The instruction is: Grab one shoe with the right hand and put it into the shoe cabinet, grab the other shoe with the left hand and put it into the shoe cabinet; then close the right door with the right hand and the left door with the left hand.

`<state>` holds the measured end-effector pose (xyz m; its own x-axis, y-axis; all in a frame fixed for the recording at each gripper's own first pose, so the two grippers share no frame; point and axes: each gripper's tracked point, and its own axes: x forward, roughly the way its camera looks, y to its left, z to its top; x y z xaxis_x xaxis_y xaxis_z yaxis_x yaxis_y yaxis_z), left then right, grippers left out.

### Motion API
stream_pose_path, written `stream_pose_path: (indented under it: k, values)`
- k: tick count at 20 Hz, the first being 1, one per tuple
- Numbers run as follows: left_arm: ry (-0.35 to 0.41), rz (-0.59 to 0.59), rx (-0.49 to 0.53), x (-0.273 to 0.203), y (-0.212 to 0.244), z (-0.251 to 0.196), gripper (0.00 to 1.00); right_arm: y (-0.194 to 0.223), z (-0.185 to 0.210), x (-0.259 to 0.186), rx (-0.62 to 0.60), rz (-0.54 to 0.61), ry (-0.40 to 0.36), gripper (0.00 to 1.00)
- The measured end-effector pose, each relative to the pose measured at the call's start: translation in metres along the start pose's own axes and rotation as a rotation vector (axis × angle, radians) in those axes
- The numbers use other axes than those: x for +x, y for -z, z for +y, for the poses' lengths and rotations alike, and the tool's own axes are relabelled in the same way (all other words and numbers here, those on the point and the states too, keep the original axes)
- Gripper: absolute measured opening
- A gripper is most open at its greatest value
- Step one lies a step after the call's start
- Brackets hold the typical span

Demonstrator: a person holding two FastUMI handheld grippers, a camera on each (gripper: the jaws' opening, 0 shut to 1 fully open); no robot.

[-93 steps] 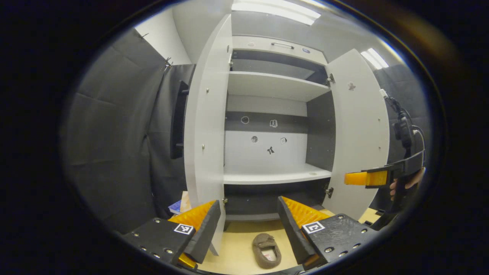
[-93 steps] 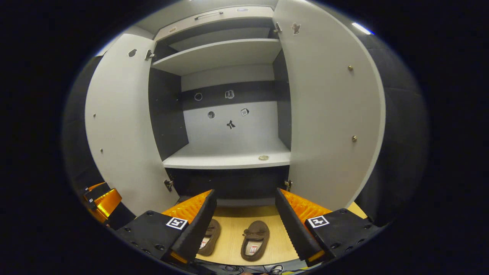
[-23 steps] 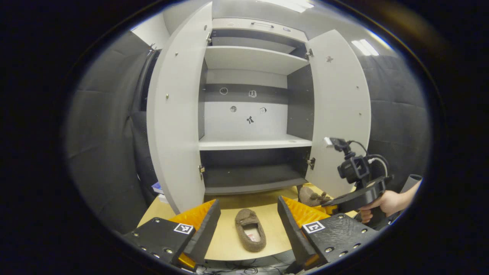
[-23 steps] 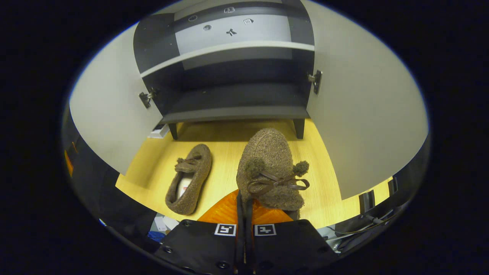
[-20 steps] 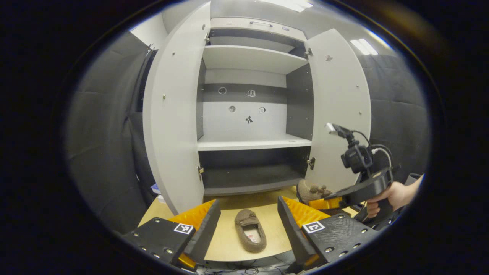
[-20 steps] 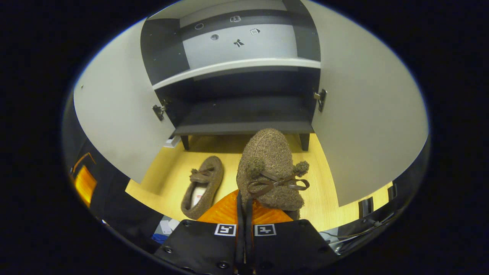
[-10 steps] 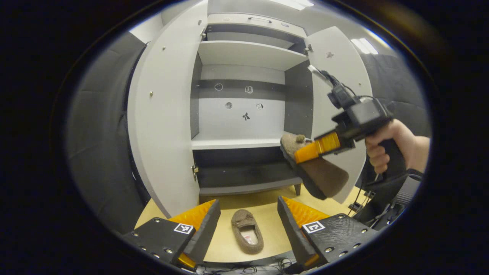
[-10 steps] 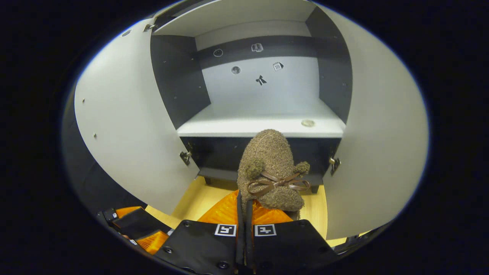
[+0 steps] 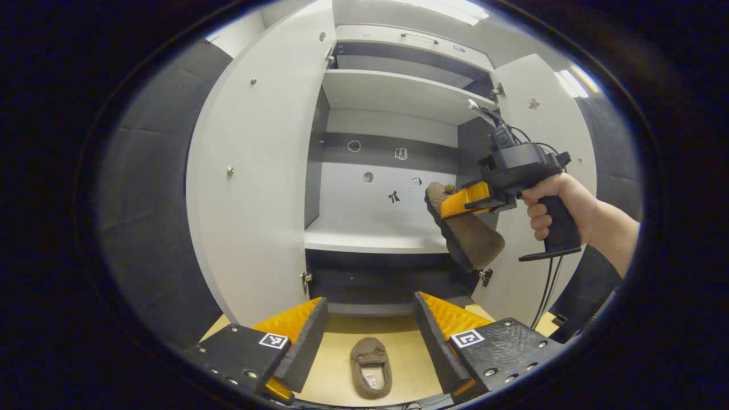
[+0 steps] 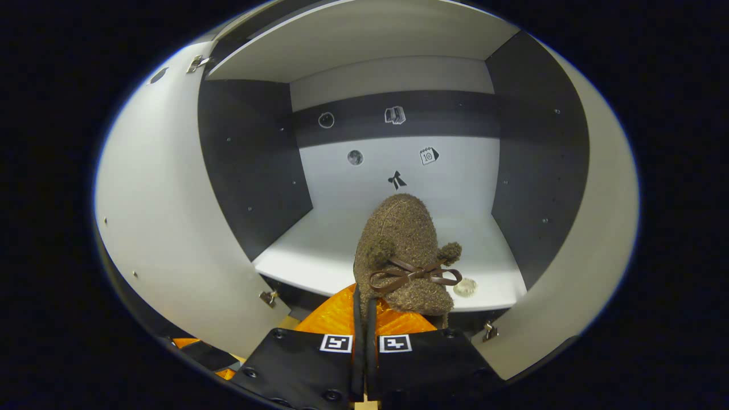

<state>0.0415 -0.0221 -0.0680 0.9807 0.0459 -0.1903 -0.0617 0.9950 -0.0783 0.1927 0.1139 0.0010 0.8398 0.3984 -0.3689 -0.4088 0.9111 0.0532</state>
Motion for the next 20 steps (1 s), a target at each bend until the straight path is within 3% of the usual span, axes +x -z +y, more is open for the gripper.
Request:
stream_pose_path:
  k: [6, 7, 12, 19, 20]
  values:
    - [-0.089, -0.004, 0.004, 0.000, -0.010, -0.001, 0.94, -0.052, -0.040, 0.064, 0.020, -0.060, 0.053, 0.03]
    - [-0.104, -0.006, 0.000, 0.000, -0.013, -0.002, 0.87, -0.057, -0.048, 0.073, 0.000, -0.066, 0.073, 0.03]
    - [-0.165, -0.038, -0.018, -0.001, -0.029, -0.004, 0.87, -0.065, -0.079, 0.115, -0.024, -0.049, 0.138, 0.03]
    - [-0.277, 0.003, 0.028, -0.007, -0.018, 0.006, 0.87, -0.061, -0.083, 0.138, 0.037, -0.044, 0.104, 0.05]
    - [-0.292, 0.013, 0.028, -0.008, -0.015, 0.007, 0.87, -0.060, -0.083, 0.140, 0.039, -0.039, 0.097, 0.10]
